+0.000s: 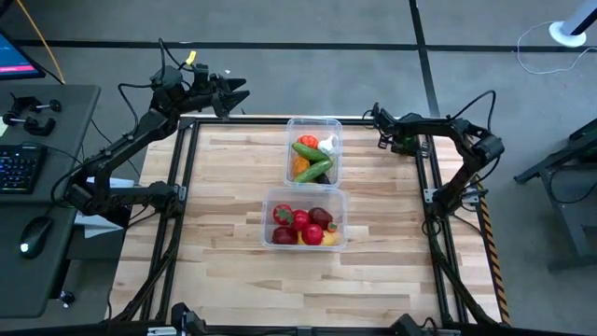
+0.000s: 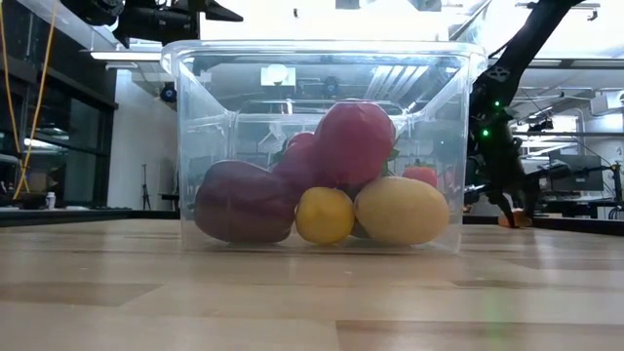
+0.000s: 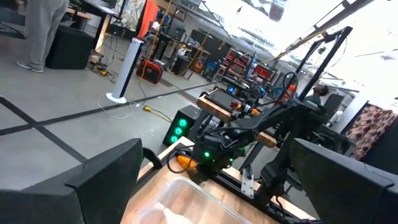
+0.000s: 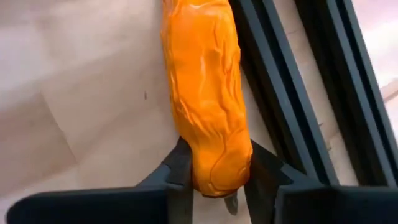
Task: Sort produce into baskets
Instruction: Put the orange chili pepper into the bottom transparent bin
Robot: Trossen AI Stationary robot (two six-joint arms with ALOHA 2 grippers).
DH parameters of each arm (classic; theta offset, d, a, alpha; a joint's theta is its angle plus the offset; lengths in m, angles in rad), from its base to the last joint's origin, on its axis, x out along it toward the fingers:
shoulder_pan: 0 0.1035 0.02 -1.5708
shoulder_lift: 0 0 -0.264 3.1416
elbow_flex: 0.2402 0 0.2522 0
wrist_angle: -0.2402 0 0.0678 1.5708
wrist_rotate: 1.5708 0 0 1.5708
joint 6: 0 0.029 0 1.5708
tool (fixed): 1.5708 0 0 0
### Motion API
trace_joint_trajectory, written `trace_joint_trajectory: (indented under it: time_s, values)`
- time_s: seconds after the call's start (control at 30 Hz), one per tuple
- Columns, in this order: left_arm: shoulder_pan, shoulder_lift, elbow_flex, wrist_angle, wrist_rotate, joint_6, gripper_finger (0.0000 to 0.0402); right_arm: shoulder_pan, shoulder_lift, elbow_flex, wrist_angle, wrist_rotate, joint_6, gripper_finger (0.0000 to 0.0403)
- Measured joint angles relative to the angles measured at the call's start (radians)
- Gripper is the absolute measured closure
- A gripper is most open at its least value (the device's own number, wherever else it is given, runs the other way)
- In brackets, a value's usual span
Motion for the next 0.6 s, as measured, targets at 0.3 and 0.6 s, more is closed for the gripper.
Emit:
trace_joint_trajectory:
  time_s: [0.3, 0.6]
  values:
    - [0.0, 0.0, 0.0, 0.0, 0.001, -0.008, 0.0009, 0.24, -0.231, -0.009, -0.108, -0.089, 0.044, 0.0326]
    - [-0.004, 0.0, 0.0, 0.001, 0.003, 0.007, 0.0009, 0.521, -0.648, 0.016, 0.284, 0.056, -0.016, 0.0326]
